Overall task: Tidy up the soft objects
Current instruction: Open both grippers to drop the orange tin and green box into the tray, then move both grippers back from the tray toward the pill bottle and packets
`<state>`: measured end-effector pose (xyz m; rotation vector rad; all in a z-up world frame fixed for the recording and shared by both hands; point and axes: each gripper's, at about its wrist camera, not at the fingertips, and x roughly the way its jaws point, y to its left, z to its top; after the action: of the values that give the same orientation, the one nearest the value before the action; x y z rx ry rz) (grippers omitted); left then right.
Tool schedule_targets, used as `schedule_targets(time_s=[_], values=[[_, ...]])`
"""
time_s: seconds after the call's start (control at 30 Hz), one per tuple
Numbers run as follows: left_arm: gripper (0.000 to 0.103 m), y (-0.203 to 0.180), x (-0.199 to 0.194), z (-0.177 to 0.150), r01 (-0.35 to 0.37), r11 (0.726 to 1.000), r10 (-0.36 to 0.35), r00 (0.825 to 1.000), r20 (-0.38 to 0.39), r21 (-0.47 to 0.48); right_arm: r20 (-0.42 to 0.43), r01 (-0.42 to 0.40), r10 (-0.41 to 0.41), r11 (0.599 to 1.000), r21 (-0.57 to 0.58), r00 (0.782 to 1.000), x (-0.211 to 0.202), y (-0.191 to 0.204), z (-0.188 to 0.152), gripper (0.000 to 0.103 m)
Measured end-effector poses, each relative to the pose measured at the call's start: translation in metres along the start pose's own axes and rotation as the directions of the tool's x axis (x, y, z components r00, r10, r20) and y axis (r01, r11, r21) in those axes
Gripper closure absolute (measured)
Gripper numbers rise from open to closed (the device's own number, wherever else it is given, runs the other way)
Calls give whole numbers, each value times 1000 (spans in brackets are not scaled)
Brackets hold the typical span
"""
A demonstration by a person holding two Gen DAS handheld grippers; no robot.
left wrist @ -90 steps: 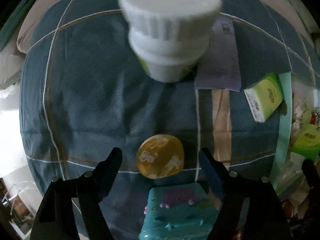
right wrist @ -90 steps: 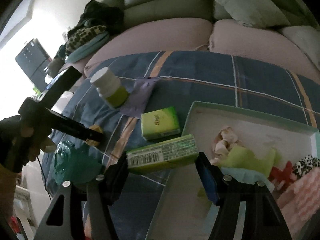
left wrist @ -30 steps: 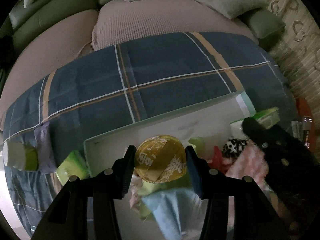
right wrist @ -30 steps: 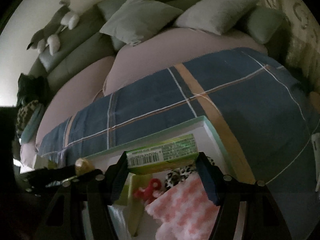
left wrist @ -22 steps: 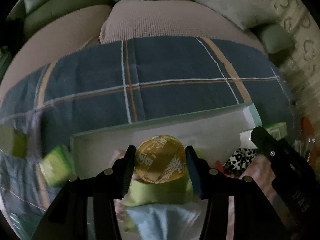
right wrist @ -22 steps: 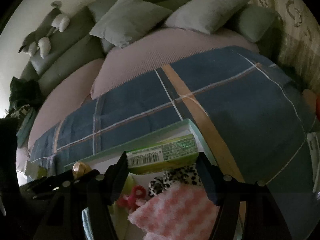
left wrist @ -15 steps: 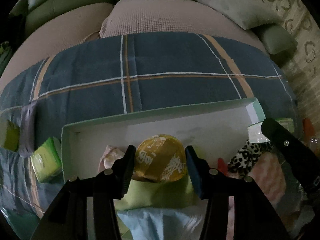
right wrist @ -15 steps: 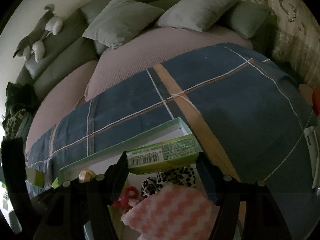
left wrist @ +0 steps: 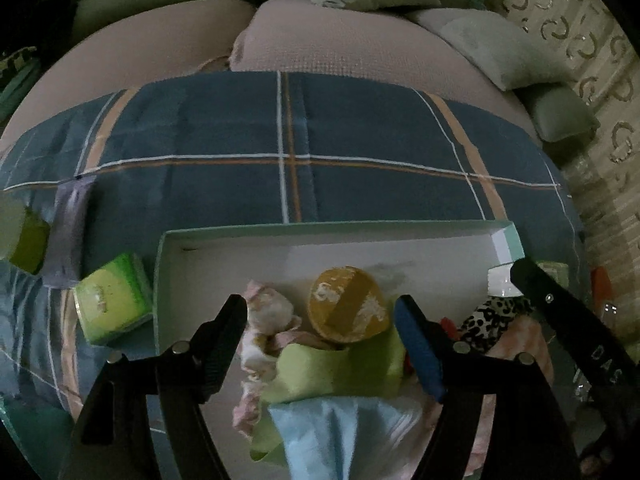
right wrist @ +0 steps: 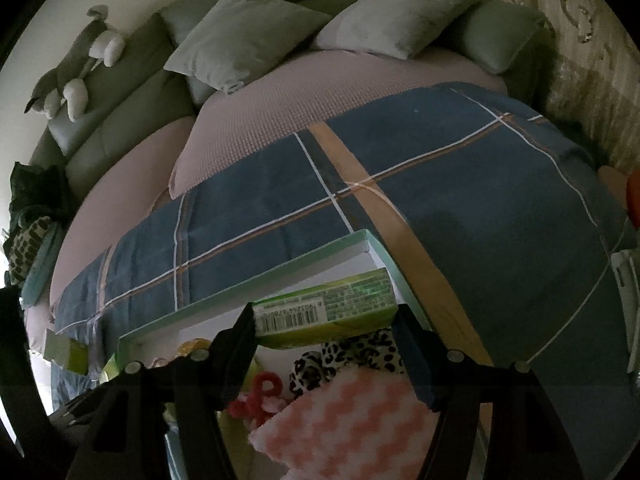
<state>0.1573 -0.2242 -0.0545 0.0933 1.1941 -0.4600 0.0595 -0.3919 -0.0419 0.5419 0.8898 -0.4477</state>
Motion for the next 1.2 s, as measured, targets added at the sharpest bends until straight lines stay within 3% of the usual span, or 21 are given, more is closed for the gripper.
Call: schedule_targets(time_s=[0.4,0.43,0.5,0.57,0.63,0.9,1.03,1.2], values=[[26,14,-23,4,-27,999,28,998,49,-21,-4,9,-9,1000,3,1000,-2,-1,1,19],[25,16,-25,4,-34,999,36,998,55,-25,5,15,-15,1000,-2,1000,-4,0,1,15],[11,22,-26,5,-59,998,61,996,63,-39,22,19,-19,1000,-15,1000,-8,2,2,13],[10,29,-27,6,-86,995,89,994,66,-53,35,19,-18,1000,-25,999,-11,5,3,12],[10,38,-27,7,-110,991,115,991,62,-76,46,18,-16,999,-32,999,-13,7,3,0],[10,59,-35,11,-137,984,147,986,80,-115,122,16,-6,996,-83,992,-34,27,4,0],[10,82,-44,9,-154,975,168,983,79,-157,119,-32,46,993,-112,992,-37,45,1,0],[10,123,-51,7,-214,952,231,971,57,-217,53,-107,117,982,-152,992,-27,79,-10,0]])
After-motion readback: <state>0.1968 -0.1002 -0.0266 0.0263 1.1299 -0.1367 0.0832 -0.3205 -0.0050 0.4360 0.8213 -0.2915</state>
